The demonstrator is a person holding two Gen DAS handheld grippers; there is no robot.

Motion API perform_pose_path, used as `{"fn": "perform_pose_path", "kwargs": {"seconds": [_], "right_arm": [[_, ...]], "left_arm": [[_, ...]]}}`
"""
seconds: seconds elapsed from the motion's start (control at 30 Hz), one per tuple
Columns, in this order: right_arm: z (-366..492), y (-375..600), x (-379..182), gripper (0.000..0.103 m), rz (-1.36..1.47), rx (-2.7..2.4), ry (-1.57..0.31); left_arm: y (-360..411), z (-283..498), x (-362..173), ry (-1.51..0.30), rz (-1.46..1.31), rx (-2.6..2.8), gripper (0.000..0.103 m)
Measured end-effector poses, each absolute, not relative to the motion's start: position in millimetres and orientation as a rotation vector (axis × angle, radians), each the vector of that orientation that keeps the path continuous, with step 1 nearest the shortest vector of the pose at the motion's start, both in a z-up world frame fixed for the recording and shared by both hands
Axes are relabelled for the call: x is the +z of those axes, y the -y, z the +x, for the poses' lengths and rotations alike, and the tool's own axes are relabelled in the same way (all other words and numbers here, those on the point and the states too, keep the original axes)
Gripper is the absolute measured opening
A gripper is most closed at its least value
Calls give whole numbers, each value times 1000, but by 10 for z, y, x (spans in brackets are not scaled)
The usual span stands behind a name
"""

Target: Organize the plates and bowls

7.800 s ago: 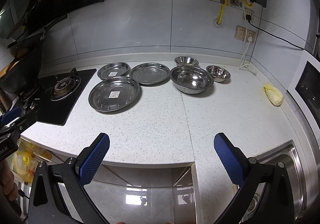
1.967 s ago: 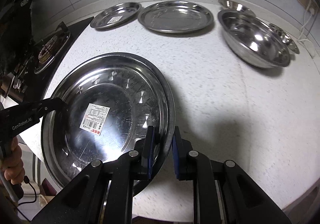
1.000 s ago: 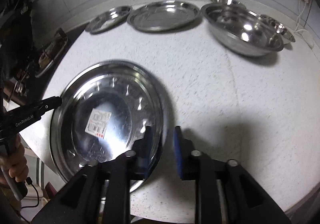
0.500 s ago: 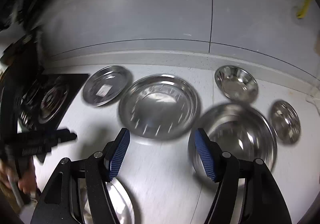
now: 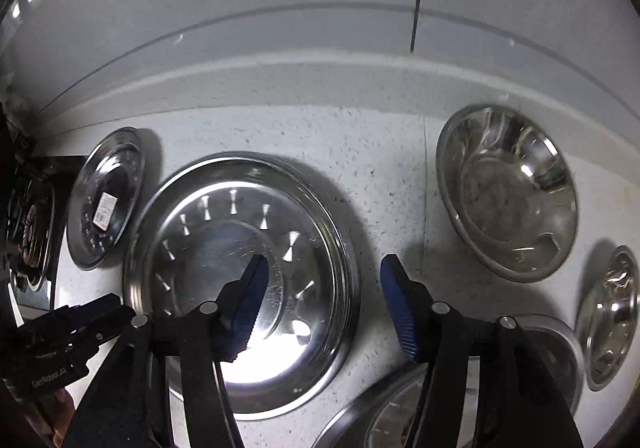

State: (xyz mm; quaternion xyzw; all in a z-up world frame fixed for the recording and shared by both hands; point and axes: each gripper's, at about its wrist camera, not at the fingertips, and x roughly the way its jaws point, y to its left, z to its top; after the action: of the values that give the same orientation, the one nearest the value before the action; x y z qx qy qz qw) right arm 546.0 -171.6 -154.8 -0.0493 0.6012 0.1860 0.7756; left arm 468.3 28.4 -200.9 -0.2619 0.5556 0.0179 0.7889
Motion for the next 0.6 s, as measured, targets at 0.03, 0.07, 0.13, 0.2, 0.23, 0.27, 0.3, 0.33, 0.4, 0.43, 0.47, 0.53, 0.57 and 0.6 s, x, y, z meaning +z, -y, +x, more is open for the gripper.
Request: {"fn": "perform_pose_path", "kwargs": {"seconds": [0.03, 0.07, 0.13, 0.2, 0.23, 0.27, 0.3, 0.33, 0.4, 0.43, 0.47, 0.53, 0.57, 0.6], "right_arm": [[5507, 1725, -1594, 48, -108, 394, -1313], [5541, 1726, -1632, 48, -104, 386, -1325], [5551, 1724, -1672, 42, -96, 378, -1341], [5566, 1694, -1708, 33, -114, 370, -1346], [5565, 1680, -1719, 23, -124, 374, -1349], [5563, 1664, -1736, 16, -130, 383, -1356], [5557, 1643, -1755, 13, -142, 379, -1357], [5543, 1621, -1772, 12, -165, 374, -1346], [5538, 1594, -1786, 12, -194, 371, -1324], [5525, 1573, -1789, 12, -210, 367, -1314], [5525, 1558, -1793, 12, -217, 368, -1307], [5502, 1526, -1761, 12, -224, 361, -1283], [5480, 1517, -1735, 13, -226, 360, -1273], [5478, 1528, -1686, 13, -229, 360, -1262]], "left_arm": [[-284, 4706, -2007, -1198, -570, 37, 44], [-290, 4732, -2011, -1194, -576, 34, 44], [-278, 4777, -2025, -1184, -581, 33, 42], [-261, 4804, -2035, -1173, -589, 23, 41], [-245, 4823, -2050, -1173, -590, 12, 31], [-227, 4837, -2061, -1177, -589, 5, 26], [-204, 4855, -2071, -1181, -582, 8, 21], [-177, 4876, -2079, -1183, -570, 18, 16], [-171, 4887, -2093, -1184, -567, 23, 10], [-177, 4875, -2099, -1182, -581, 21, 10], [-181, 4866, -2104, -1178, -595, 15, 10], [-181, 4826, -2064, -1162, -593, 15, 10], [-169, 4808, -2024, -1150, -585, 22, 10], [-180, 4783, -1991, -1142, -584, 24, 10]]}}
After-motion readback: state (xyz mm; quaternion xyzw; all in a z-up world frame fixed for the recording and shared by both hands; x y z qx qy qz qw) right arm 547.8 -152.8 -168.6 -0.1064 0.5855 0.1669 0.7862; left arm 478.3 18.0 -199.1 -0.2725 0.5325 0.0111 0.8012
